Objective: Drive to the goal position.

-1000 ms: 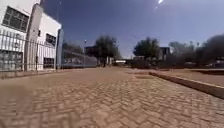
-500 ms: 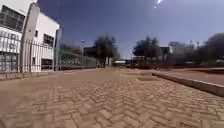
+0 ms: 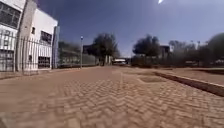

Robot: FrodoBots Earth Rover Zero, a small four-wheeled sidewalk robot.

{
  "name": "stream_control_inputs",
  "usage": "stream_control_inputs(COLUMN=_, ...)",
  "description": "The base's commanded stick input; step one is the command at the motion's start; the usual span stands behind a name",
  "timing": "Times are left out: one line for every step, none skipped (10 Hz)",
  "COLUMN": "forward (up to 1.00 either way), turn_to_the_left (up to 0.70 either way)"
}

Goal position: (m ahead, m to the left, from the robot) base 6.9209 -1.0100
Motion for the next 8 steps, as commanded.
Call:
stream_control_inputs(forward=1.00, turn_to_the_left=0.00)
stream_control_inputs(forward=1.00, turn_to_the_left=0.00)
stream_control_inputs(forward=1.00, turn_to_the_left=0.00)
stream_control_inputs(forward=1.00, turn_to_the_left=0.00)
stream_control_inputs(forward=1.00, turn_to_the_left=0.00)
stream_control_inputs(forward=1.00, turn_to_the_left=0.00)
stream_control_inputs(forward=1.00, turn_to_the_left=0.00)
stream_control_inputs(forward=1.00, turn_to_the_left=0.00)
